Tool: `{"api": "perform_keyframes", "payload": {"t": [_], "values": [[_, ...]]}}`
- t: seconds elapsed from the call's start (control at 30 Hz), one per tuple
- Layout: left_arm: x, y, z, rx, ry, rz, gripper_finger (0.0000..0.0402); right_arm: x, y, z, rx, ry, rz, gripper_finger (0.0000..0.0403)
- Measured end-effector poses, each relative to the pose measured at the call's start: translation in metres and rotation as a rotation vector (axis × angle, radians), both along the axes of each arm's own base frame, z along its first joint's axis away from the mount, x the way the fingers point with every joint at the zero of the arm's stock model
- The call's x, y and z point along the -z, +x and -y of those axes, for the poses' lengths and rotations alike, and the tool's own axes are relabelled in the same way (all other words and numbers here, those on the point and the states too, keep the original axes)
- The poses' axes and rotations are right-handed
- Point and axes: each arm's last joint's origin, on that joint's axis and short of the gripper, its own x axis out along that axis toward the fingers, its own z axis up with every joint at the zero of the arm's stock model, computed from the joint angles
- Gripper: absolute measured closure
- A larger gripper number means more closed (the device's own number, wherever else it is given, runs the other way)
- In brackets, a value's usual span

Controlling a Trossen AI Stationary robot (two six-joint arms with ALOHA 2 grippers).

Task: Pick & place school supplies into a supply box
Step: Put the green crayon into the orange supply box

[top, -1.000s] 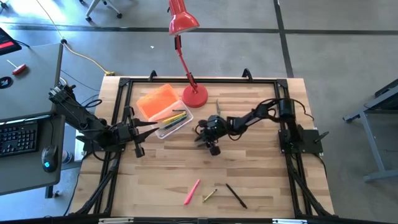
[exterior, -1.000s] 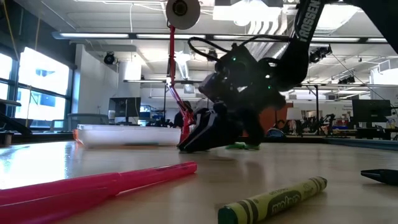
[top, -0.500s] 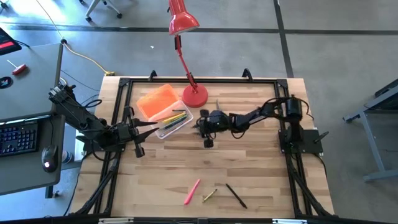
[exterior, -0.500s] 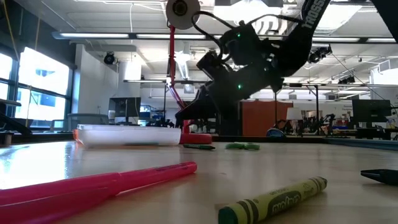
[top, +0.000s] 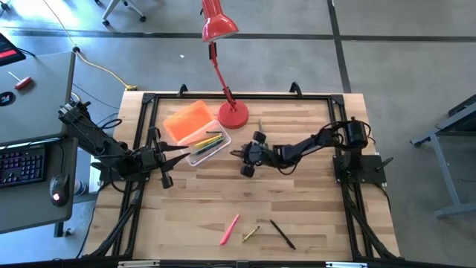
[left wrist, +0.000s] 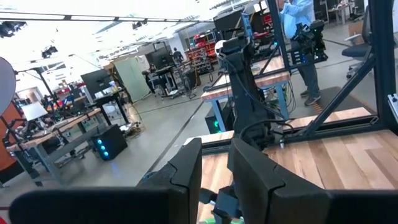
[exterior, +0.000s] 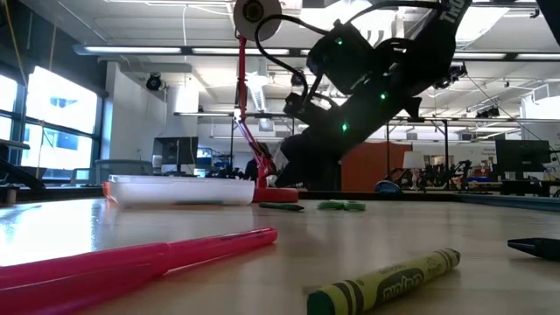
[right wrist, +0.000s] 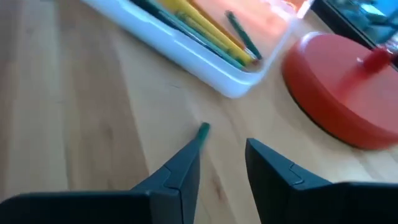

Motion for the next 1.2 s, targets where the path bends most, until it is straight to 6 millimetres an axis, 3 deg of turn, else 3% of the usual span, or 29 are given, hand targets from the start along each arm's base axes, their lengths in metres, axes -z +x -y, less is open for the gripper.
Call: {"api": "perform_keyframes", "payload": {"t": [0.43, 0.87, 1.0, 1.2], "values": [[0.000, 0.000, 0.000, 0.001, -0.009, 0.004, 0.0284, 0.004, 0.000, -0.003, 0.027, 0.124, 0.036, 0.0295], [0.000, 0.000, 0.000, 0.002, -0.007, 0.002, 0.0284, 0.037, 0.002, -0.004, 0.065, 0.181, -0.015, 0.0297], [0.000, 0.000, 0.000, 0.002, -0.007, 0.002, 0.0284, 0.045, 0.002, -0.004, 0.048, 0.174, -0.040, 0.0320], [0.000, 0.000, 0.000, 0.003, -0.007, 0.002, 0.0284, 0.054, 0.003, -0.002, -0.019, 0.191, -0.066, 0.0386]]}}
